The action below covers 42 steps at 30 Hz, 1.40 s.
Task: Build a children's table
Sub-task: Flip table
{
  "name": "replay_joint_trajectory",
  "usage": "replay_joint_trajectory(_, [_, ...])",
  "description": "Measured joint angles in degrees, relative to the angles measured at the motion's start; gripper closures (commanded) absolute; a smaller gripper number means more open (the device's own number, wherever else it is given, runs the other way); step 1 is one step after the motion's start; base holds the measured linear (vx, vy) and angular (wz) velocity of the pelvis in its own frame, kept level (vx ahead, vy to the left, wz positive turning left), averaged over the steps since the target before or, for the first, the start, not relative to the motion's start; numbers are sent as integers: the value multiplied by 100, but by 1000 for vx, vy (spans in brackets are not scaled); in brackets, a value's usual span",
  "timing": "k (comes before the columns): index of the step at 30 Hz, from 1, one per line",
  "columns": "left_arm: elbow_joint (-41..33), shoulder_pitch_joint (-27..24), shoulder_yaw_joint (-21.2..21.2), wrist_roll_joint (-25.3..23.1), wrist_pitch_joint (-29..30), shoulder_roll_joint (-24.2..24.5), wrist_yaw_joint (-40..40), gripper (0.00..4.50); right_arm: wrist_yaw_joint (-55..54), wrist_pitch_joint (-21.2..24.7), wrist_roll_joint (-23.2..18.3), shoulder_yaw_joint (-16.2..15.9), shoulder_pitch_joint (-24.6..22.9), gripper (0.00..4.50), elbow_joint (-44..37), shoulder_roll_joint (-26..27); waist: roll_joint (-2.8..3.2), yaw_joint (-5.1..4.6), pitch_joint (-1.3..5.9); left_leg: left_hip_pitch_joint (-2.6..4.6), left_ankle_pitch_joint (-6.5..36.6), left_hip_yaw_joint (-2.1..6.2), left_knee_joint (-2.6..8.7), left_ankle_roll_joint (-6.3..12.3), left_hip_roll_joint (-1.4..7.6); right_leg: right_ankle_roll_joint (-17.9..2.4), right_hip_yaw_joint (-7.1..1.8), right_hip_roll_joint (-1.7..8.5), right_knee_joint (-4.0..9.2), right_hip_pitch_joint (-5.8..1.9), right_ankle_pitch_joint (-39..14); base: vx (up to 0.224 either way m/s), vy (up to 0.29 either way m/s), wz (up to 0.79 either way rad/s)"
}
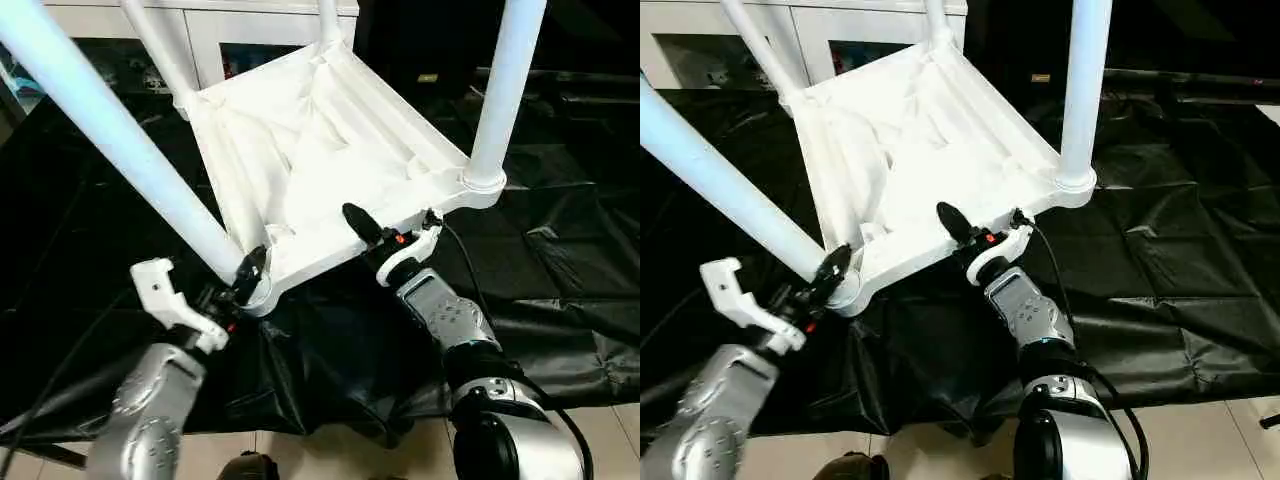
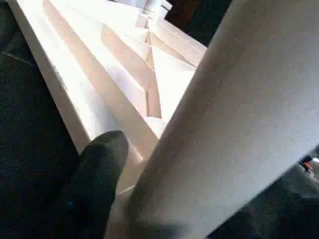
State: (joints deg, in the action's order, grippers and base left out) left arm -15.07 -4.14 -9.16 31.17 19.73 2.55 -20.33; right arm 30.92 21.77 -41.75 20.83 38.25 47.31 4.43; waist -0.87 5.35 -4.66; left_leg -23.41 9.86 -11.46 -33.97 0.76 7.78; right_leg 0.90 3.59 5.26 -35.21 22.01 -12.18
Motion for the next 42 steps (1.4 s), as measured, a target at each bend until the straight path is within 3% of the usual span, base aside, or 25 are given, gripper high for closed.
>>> replay_joint_trajectory(5, [-173,-298,-278,446,113,274,-340,13,-69,-77,38,-3,38,246,-1,5,13,2,-8,5,-8,-7,0,-11,7,-8,0,0,-6,-1,5,0,0,0])
replay_joint_trajectory(11, [-462,-837,-753,871,333,1127,-1068,0,-186,-225,103,17,78,246,-14,-156,32,64,-20,12,-13,-18,0,-19,14,-8,1,0,-11,-4,5,0,0,0])
replay_joint_trajectory(18, [-976,-1012,-380,904,651,1659,-1569,0,-428,-368,206,38,85,246,-231,-251,53,118,-33,24,-35,-47,7,-54,21,-13,-25,2,-15,-6,11,-7,0,1])
replay_joint_trajectory(28, [-1546,-449,-32,790,884,1977,-1525,0,-974,-566,678,-148,22,246,-1100,-535,54,137,-36,29,-58,-69,18,-90,20,27,-55,2,-15,4,-6,0,0,0])
replay_joint_trajectory(35, [-1984,-13,98,1023,1158,2162,-1391,0,-1334,-571,781,-259,-463,246,-2035,-557,34,109,-24,31,-58,-133,22,-89,19,58,-126,-1,-13,-10,7,0,0,0])
replay_joint_trajectory(42, [-2041,120,156,1009,1236,2146,-1191,0,-1743,-561,826,-420,-847,246,-2820,-584,16,97,-7,37,-58,-138,46,-86,20,72,-129,-3,-13,-6,8,0,0,0])
